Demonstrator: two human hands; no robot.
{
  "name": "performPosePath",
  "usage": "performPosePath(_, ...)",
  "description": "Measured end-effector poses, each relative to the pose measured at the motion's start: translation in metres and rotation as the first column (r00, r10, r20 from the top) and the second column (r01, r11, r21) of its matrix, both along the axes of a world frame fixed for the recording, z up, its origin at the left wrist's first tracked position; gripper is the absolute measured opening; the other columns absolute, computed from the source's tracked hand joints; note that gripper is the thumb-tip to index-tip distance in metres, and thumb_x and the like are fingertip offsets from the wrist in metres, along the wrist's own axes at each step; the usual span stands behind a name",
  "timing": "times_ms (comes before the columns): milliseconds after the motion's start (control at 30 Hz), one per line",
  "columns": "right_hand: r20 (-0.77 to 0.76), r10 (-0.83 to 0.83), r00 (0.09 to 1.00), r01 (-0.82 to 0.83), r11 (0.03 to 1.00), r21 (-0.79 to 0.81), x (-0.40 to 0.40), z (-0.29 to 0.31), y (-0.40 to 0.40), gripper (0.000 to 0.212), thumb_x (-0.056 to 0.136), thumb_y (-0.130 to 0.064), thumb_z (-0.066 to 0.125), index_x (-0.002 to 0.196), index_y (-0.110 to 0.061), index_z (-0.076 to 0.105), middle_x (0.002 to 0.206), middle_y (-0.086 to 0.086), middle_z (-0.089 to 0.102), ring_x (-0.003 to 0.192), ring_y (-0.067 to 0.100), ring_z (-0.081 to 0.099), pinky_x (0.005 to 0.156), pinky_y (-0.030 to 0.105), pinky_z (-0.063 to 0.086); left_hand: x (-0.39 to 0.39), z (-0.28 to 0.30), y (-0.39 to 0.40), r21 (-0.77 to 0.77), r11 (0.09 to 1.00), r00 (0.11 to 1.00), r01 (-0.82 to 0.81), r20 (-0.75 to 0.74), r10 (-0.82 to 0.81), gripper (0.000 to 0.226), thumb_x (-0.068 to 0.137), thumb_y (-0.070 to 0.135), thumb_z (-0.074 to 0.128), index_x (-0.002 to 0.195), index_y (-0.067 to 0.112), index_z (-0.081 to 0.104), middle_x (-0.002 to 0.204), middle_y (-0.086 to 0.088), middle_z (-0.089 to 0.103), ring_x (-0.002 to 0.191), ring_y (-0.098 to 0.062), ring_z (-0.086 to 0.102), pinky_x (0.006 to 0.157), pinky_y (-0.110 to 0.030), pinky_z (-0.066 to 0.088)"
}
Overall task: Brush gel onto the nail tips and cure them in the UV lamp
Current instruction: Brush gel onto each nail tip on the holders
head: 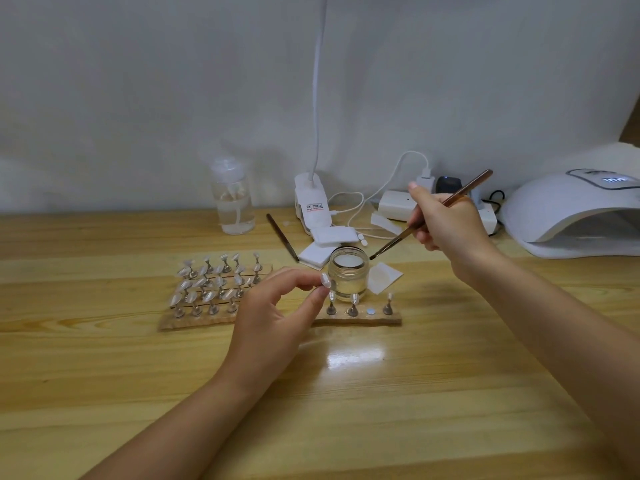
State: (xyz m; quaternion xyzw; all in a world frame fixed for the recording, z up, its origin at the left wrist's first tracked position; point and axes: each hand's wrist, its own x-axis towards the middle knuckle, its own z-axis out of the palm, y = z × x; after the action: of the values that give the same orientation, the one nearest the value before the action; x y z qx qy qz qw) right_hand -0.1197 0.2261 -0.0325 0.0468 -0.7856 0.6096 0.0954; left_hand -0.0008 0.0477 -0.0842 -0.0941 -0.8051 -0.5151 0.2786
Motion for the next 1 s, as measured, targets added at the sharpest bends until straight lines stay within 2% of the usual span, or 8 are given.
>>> performPosePath(167,-0.019,-0.011,1.000,0.009,0.995,-0.098,0.004,-0.004,0.003,0.051,0.093,-0.036,0.049,0.048,-0.013,0.052,0.035,-0.008,0.047,0.033,0.001,0.043,0.037,0.010,0.035,0.001,0.001,0.000,0.001,1.000,1.000,0.001,0.005,-0.001,0.017,0.078,0.006,0.067,0.083,0.022,0.068,0.076,0.005,0.067,0.078,-0.001,0.060,0.076,-0.009,0.041)
performPosePath(500,0.044,-0.013,0.999,0.020,0.987,-0.161,0.009,-0.015,0.003,0.050,0.095,-0.037,0.045,0.052,-0.012,0.053,0.035,-0.007,0.048,0.033,0.001,0.043,0.042,0.017,0.036,0.000,0.001,0.000,0.006,1.000,1.000,0.002,0.015,-0.002,0.021,0.078,0.004,0.067,0.083,0.024,0.067,0.076,0.009,0.066,0.077,-0.001,0.060,0.075,-0.006,0.039)
performPosePath(633,-0.023,-0.097,0.995,0.087,0.957,-0.276,0.016,-0.013,0.007,0.051,0.096,-0.041,0.042,0.056,-0.011,0.054,0.036,-0.007,0.050,0.035,0.001,0.047,0.037,0.013,0.038,-0.001,0.001,0.000,-0.002,1.000,1.000,-0.006,0.017,0.006,0.022,0.078,0.004,0.067,0.083,0.026,0.067,0.078,0.010,0.066,0.077,-0.002,0.060,0.075,-0.007,0.040)
performPosePath(733,-0.091,-0.024,0.996,-0.008,0.938,-0.346,0.031,-0.013,0.000,0.058,0.094,-0.053,0.031,0.066,-0.012,0.062,0.047,0.000,0.062,0.040,0.009,0.056,0.042,0.017,0.045,-0.001,0.001,0.000,-0.011,1.000,1.000,-0.012,0.012,0.012,0.023,0.078,0.004,0.067,0.082,0.027,0.066,0.078,0.010,0.066,0.078,-0.002,0.059,0.075,-0.008,0.041)
performPosePath(800,-0.173,0.062,0.983,-0.111,0.950,-0.291,0.044,-0.020,-0.007,0.063,0.086,-0.062,0.024,0.072,-0.017,0.066,0.057,0.005,0.068,0.047,0.015,0.062,0.051,0.024,0.050,-0.001,0.001,0.000,-0.021,1.000,1.000,-0.017,0.008,0.017,0.023,0.078,0.004,0.067,0.082,0.027,0.066,0.079,0.010,0.066,0.080,-0.001,0.059,0.076,-0.007,0.040)
performPosePath(867,-0.334,0.134,0.933,-0.206,0.960,-0.192,0.055,-0.028,-0.012,0.060,0.085,-0.063,0.024,0.078,-0.021,0.067,0.064,0.002,0.070,0.057,0.013,0.066,0.057,0.022,0.051,-0.001,0.001,0.000,-0.019,1.000,1.000,-0.021,0.003,0.021,0.024,0.078,0.004,0.067,0.082,0.027,0.066,0.079,0.010,0.066,0.081,-0.001,0.059,0.075,-0.006,0.039)
performPosePath(933,-0.523,0.208,0.826,-0.264,0.964,-0.035,0.062,-0.036,-0.015,0.049,0.088,-0.055,0.030,0.084,-0.022,0.065,0.073,-0.007,0.070,0.068,0.005,0.065,0.063,0.015,0.049,-0.002,0.000,-0.001,-0.017,0.999,1.000,-0.027,0.001,0.027,0.025,0.078,0.004,0.067,0.082,0.029,0.066,0.080,0.010,0.066,0.081,0.000,0.059,0.075,-0.007,0.039)
performPosePath(1000,-0.670,0.258,0.696,-0.223,0.965,0.140,0.065,-0.042,-0.017,0.038,0.094,-0.043,0.036,0.086,-0.018,0.063,0.079,-0.010,0.066,0.074,0.001,0.062,0.068,0.014,0.048,-0.002,-0.001,-0.001,-0.010,1.000,1.000,-0.030,-0.004,0.030,0.026,0.077,0.004,0.067,0.081,0.029,0.066,0.080,0.011,0.066,0.081,0.001,0.059,0.075,-0.008,0.041)
